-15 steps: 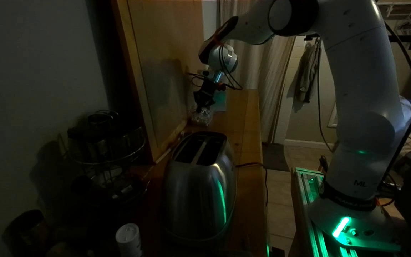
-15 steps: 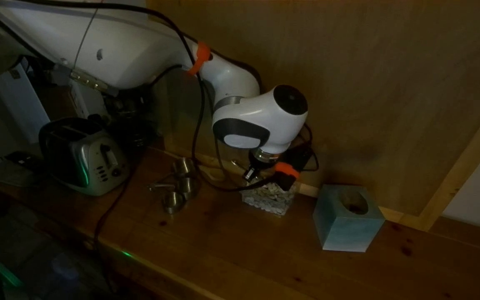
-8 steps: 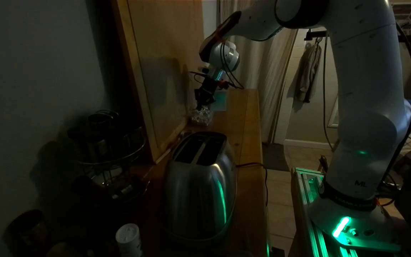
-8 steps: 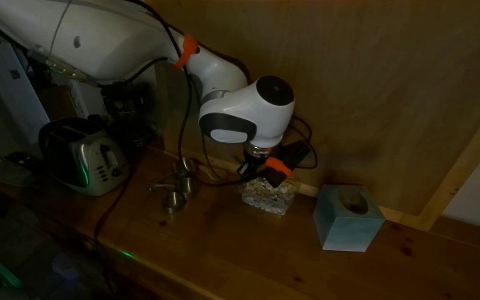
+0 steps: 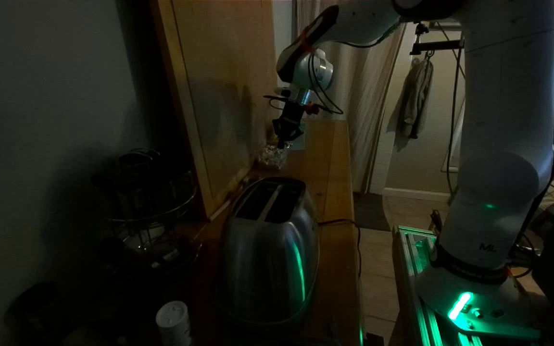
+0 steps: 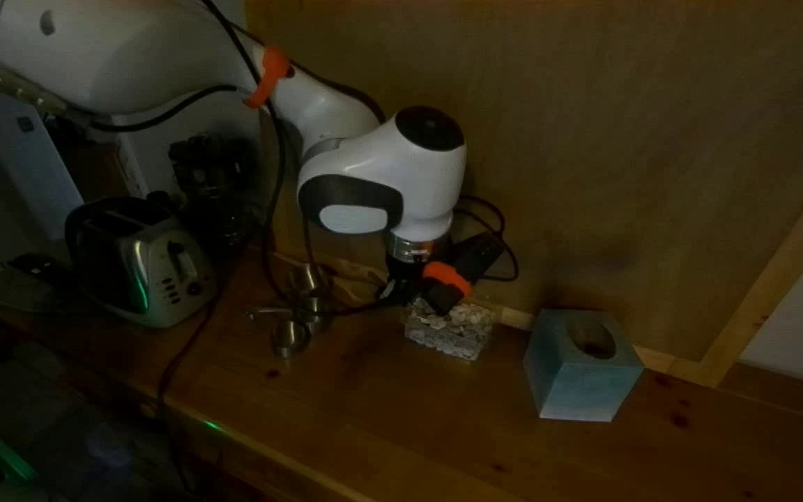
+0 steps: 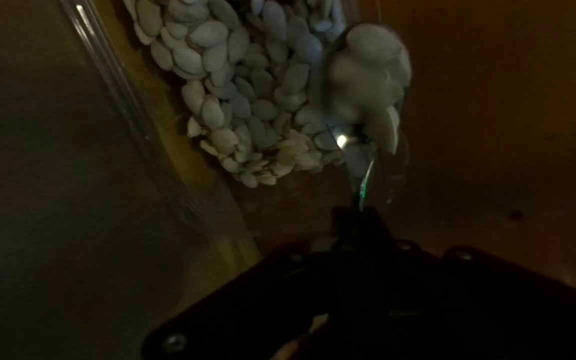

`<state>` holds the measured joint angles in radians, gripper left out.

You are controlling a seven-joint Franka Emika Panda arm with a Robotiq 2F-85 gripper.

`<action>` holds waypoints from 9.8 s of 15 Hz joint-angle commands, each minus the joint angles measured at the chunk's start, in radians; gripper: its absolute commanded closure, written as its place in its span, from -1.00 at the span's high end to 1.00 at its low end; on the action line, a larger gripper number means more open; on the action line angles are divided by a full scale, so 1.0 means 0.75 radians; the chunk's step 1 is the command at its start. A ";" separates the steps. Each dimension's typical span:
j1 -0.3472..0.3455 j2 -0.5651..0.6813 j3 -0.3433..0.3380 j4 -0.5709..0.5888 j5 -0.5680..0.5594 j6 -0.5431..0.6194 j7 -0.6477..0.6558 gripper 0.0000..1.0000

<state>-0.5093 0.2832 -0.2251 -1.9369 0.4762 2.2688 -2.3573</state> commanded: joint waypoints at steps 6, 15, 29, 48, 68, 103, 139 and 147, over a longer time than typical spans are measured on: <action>0.121 -0.258 -0.026 -0.308 -0.311 0.012 -0.003 -0.96; 0.197 -0.324 -0.040 -0.383 -0.346 -0.005 -0.045 -0.86; 0.322 -0.493 -0.012 -0.644 -0.426 0.038 0.091 -0.96; 0.393 -0.629 -0.111 -0.673 -0.212 -0.300 -0.128 -0.96; 0.314 -0.381 -0.175 -0.450 0.030 -0.601 -0.491 -0.96; 0.157 -0.094 -0.130 -0.192 0.126 -0.944 -0.529 -0.96; 0.146 -0.008 0.010 -0.027 0.116 -0.911 -0.518 -0.96; 0.101 -0.032 0.089 -0.045 0.083 -0.894 -0.517 -0.96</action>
<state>-0.4047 0.2732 -0.2113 -1.9782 0.5526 1.5973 -2.7137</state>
